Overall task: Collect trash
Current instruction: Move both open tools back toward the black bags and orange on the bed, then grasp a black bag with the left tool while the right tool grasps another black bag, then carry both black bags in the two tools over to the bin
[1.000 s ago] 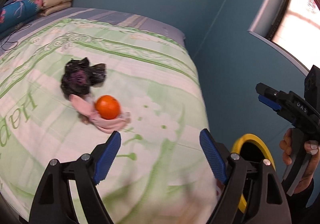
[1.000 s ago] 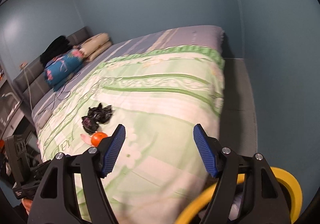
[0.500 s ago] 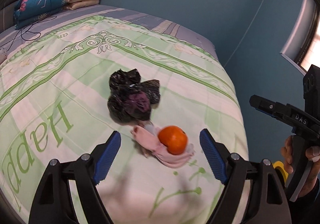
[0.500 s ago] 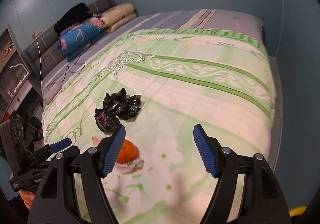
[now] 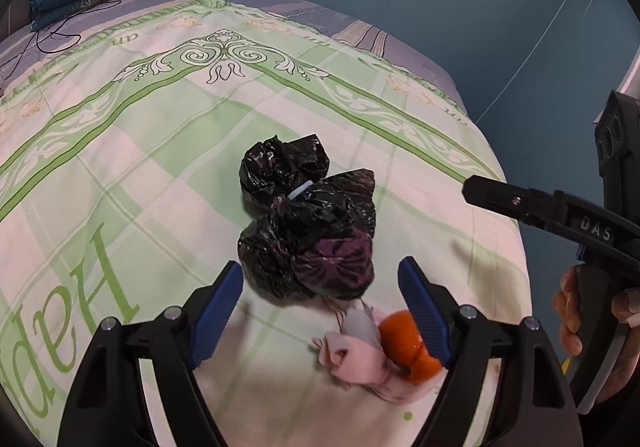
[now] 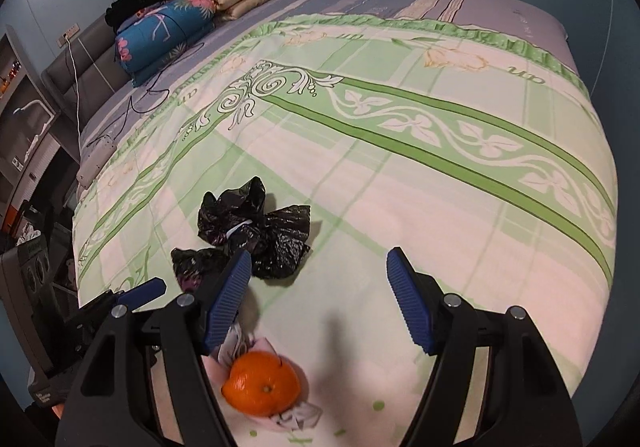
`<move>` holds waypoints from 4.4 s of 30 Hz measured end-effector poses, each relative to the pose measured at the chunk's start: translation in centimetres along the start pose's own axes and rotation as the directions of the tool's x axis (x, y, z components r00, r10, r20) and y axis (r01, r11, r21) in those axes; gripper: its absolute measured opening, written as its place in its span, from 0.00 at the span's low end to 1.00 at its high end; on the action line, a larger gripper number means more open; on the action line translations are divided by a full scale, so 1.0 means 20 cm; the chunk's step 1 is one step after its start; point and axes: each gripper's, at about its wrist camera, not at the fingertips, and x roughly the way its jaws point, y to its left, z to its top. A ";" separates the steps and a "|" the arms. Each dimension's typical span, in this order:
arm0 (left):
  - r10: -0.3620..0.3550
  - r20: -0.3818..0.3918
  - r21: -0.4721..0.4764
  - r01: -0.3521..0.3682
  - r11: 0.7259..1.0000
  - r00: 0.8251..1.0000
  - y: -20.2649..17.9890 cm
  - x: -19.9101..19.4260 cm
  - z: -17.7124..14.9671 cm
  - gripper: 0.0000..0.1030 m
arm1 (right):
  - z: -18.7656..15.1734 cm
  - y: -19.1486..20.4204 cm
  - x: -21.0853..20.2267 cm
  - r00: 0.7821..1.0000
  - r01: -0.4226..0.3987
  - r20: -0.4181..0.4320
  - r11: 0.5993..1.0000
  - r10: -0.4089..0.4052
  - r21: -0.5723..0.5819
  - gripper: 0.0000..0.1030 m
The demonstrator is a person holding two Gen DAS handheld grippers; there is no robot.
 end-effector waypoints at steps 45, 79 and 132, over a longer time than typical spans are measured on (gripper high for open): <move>-0.004 -0.039 -0.212 -0.004 0.977 0.999 0.50 0.04 0.04 0.06 | 0.07 0.39 0.56 0.983 0.029 -0.178 0.989 -0.055 -0.143 0.55; -0.049 0.042 -0.178 0.056 0.982 0.998 0.38 -0.15 0.07 0.00 | 0.02 0.16 0.09 0.995 0.098 -0.006 0.993 -0.098 -0.067 0.13; -0.258 0.193 0.387 0.168 0.907 0.947 -1.04 -1.19 -0.59 0.29 | -1.12 -0.31 -1.69 0.917 0.090 0.374 0.986 -0.138 0.142 0.13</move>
